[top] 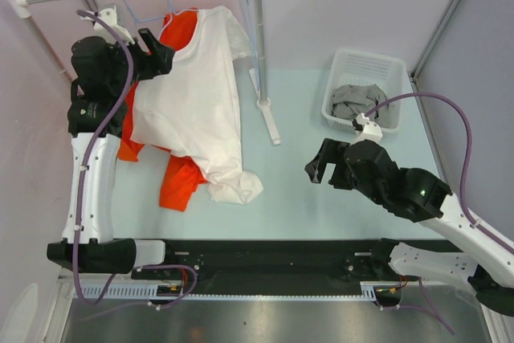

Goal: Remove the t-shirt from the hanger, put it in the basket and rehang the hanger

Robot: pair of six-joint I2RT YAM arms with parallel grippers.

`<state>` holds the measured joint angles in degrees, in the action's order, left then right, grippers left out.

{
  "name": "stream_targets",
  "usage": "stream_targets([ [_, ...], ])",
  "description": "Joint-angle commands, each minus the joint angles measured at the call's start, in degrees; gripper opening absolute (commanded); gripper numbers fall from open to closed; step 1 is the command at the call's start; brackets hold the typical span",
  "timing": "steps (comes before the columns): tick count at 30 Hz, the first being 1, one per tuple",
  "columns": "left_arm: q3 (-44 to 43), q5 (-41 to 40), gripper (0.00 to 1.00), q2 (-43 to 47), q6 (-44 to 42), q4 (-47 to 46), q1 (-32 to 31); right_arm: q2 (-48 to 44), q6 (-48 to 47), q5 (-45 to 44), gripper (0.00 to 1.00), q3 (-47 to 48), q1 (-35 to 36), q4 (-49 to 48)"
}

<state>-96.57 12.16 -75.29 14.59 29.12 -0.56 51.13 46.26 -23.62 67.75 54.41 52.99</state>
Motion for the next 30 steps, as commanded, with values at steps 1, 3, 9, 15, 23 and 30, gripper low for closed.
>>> stream_targets([
  [1,-3.97,-5.57,0.81,3.22,-2.28,-3.46,0.38,-0.60,1.29,-0.99,1.00,0.72,0.69,0.09],
  [3,-5.63,-6.18,0.83,0.94,-1.41,-1.28,0.38,-0.60,1.38,-0.99,1.00,0.90,0.78,0.01],
  [9,-11.35,0.83,0.82,-8.73,0.00,5.94,1.96,-1.39,2.52,-1.08,1.00,0.55,1.66,-0.43],
  [15,-5.04,4.97,0.56,-8.57,0.35,3.14,1.88,-2.71,4.10,-1.61,1.00,-0.60,2.80,-0.43],
  [23,-2.82,11.74,0.00,-1.53,9.13,-7.50,1.96,-2.36,4.98,-2.40,1.00,-0.77,4.47,-0.43],
  [30,-7.93,10.16,0.00,3.03,10.81,-6.10,1.88,-2.27,5.33,-3.36,1.00,-1.12,5.09,-0.08],
])
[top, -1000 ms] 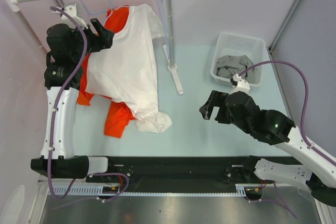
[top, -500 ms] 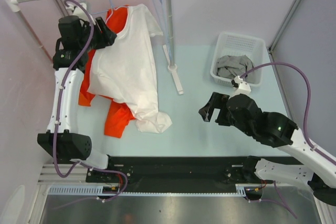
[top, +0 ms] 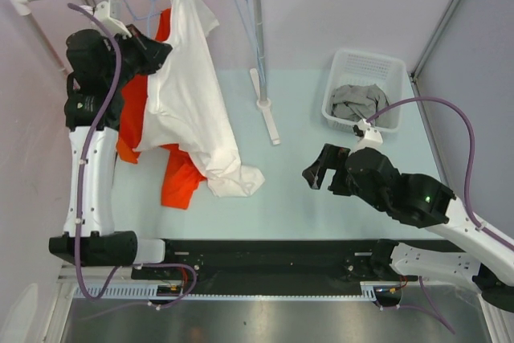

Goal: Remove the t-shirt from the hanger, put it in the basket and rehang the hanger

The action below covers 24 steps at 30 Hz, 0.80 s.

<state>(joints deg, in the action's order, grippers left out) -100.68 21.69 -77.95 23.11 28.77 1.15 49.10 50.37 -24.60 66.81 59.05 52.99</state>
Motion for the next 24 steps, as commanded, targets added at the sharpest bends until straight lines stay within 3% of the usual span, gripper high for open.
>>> stream_targets([
  [1,-3.38,0.72,0.00,6.75,2.37,-4.96,0.17,-0.23,1.22,-2.38,1.00,-0.27,0.46,0.01],
  [4,2.93,1.33,0.00,11.93,3.60,-5.21,0.17,-0.15,1.05,-2.65,1.00,-0.36,0.54,0.09],
  [11,33.03,8.96,0.00,27.05,7.03,-9.61,-0.09,0.38,0.43,-3.78,1.00,-0.62,0.54,0.44],
  [13,38.26,10.03,0.00,31.09,7.65,-9.97,-0.62,0.21,0.52,-4.31,1.00,-1.06,0.54,0.18],
  [20,52.14,2.32,0.00,37.87,7.73,-9.97,-21.67,0.99,0.52,-6.34,1.00,-2.29,0.37,-1.40],
  [24,61.81,2.13,0.00,40.86,13.62,-14.43,-27.94,2.22,-0.35,-5.55,1.00,-3.17,0.37,-2.54],
])
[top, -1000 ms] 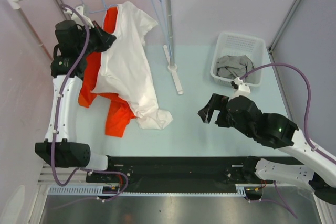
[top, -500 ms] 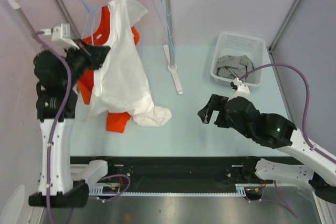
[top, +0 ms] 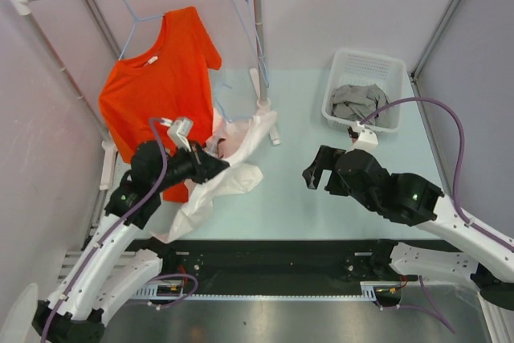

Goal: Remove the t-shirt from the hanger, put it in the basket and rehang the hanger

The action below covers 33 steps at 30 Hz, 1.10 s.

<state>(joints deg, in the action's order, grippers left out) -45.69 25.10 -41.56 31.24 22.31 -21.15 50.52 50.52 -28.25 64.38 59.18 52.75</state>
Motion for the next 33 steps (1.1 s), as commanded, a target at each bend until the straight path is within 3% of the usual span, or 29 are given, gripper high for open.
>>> stream_targets([
  [1,10.50,-1.55,0.00,5.08,6.36,-8.59,-6.70,0.81,-0.77,-1.72,1.00,-1.18,0.15,-2.74],
  [6,18.00,-0.23,0.00,3.16,11.64,-17.01,-16.45,1.07,-4.29,2.58,1.00,-3.73,0.24,-10.01],
  [8,17.31,-0.93,0.00,-0.08,11.56,-18.43,-21.53,1.51,-6.04,4.08,1.00,-3.91,0.32,-11.87],
  [13,10.38,-0.58,0.00,-7.03,10.24,-19.23,-27.36,5.27,-10.18,5.49,0.99,-1.38,0.94,-16.89],
  [16,8.00,-0.58,0.00,-9.50,10.33,-20.45,-30.61,7.83,-12.20,2.87,0.93,1.87,2.17,-15.84],
  [22,7.90,-0.14,0.00,-11.08,12.96,-24.32,-34.13,9.51,-12.73,-4.96,0.87,2.42,7.09,-16.36],
  [30,7.28,0.82,0.00,-10.47,12.97,-23.80,-35.19,7.31,-13.69,-6.99,0.70,-2.06,7.71,-22.34],
  [33,6.59,1.61,0.00,-10.21,13.23,-23.80,-35.28,7.31,-14.84,-7.17,0.68,-3.90,7.71,-25.06],
])
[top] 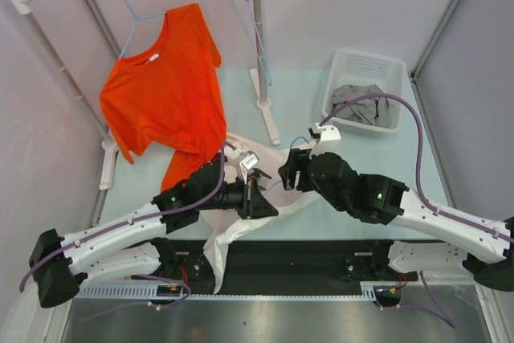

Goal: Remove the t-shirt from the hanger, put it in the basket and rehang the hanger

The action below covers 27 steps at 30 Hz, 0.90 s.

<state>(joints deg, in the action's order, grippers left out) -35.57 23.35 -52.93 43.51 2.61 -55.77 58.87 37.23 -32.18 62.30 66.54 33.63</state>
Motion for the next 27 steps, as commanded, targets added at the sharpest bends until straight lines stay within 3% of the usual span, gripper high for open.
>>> stream_targets([
  [1,-3.80,3.45,0.00,1.16,0.79,-3.93,-0.74,-0.95,-1.81,-3.50,0.68,-2.36,0.43,-7.42],
  [5,-5.03,3.72,0.00,1.51,0.18,-3.05,-0.83,0.10,-2.16,-5.52,0.64,-4.20,0.78,-10.24],
  [8,-5.47,3.89,0.00,1.77,-0.17,-3.05,-0.83,1.16,-2.25,-6.75,0.52,-5.00,0.69,-11.21],
  [9,-5.56,3.28,0.00,2.12,-0.26,-2.01,-0.83,1.33,-1.90,-7.36,0.39,-5.00,0.69,-11.04],
  [11,-5.47,2.58,0.00,2.30,-0.70,-0.33,-0.83,1.16,-0.77,-8.15,0.24,-5.00,0.78,-10.51],
  [12,-5.65,2.05,0.06,2.56,-0.96,0.20,-0.83,0.98,-0.41,-9.29,0.12,-5.00,0.78,-10.16],
  [14,-6.08,-0.49,0.15,3.09,-3.50,3.26,-0.83,0.11,0.47,-10.79,0.00,-4.47,0.87,-8.41],
  [15,-7.31,-1.81,0.34,3.79,-6.30,5.10,-0.83,-0.25,0.99,-12.27,0.00,-4.12,0.96,-6.40],
  [18,-9.51,-8.84,0.64,5.55,-11.40,13.54,-0.83,-1.48,2.48,-15.43,0.00,-1.84,0.87,-2.35],
  [21,-10.30,-12.71,0.76,7.83,-14.93,18.38,-0.83,-3.06,4.68,-18.61,0.00,0.45,0.87,4.15],
  [27,-6.46,-9.74,0.84,10.74,-14.25,18.41,-0.83,-7.97,10.40,-21.96,0.00,2.91,-0.18,13.57],
])
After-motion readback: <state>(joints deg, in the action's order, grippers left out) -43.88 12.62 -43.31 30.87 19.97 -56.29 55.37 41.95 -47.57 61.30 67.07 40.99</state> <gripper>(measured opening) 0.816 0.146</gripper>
